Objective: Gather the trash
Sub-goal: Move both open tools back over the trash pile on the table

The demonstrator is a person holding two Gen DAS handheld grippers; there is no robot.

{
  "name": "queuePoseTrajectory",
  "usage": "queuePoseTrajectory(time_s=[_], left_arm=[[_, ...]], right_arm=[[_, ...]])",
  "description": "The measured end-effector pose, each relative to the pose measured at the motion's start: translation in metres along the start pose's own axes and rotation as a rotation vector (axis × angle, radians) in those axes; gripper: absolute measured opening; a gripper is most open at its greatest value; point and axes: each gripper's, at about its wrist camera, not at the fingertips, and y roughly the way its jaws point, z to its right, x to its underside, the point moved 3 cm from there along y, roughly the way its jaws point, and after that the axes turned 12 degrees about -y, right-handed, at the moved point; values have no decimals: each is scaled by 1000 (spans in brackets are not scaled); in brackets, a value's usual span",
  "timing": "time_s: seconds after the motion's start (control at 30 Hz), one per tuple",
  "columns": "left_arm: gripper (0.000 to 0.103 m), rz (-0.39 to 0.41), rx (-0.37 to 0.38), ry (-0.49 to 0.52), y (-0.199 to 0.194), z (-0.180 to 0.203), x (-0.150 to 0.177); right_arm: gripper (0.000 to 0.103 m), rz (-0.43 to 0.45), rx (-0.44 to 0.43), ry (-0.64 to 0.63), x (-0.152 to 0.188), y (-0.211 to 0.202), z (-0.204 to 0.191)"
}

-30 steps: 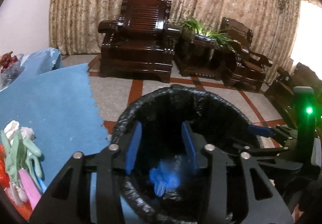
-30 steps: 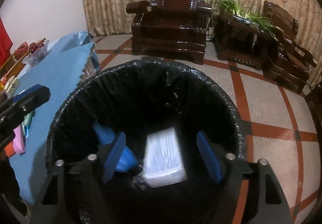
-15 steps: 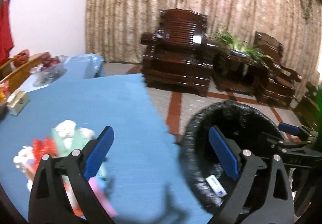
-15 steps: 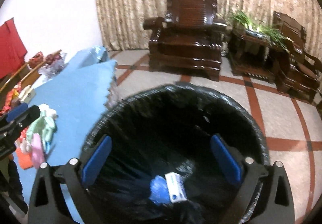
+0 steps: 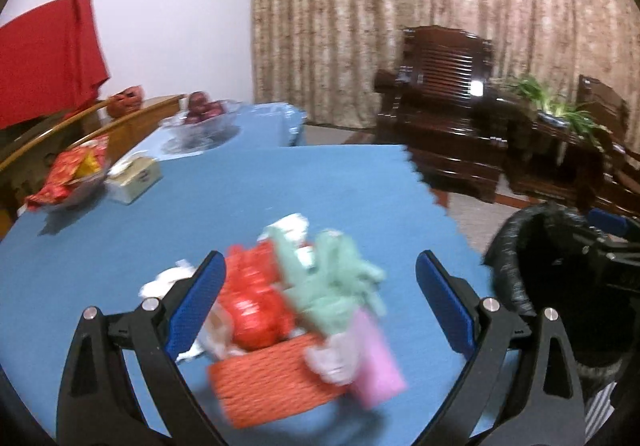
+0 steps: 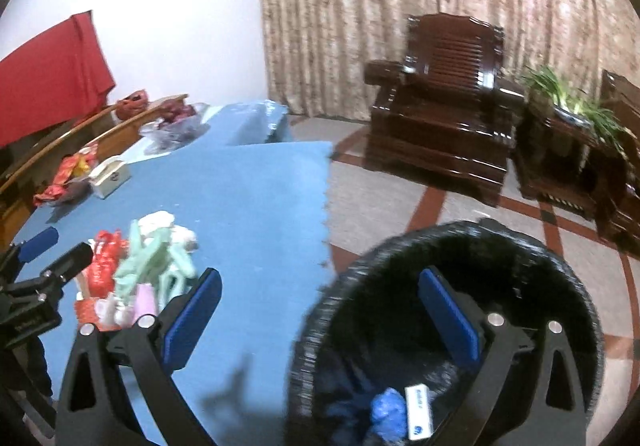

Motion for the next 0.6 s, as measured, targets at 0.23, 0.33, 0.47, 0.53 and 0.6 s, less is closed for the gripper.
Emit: queuePoseTrajectory(time_s=[0.23,0.33,0.47,0.53,0.6], left_arm=[[85,-17,-107,-40,7,-53,16],[82,-33,-124,-55,15,-63,20],[78,-47,-136,-70,27,-71,29],[76,-59,-140,-81,34,-71,33],[73,-69,-148,-89,41,-74,36]], right_arm=[[88,9,-54,-50,-5,24,-49],[82,-9,-79,-70,-5,34,-67],[81,-26,-94,-98,-3,43,-82],[81,-35,-96,-116,-3,46,-87],[81,-41,-96,-126,0,49,-90]])
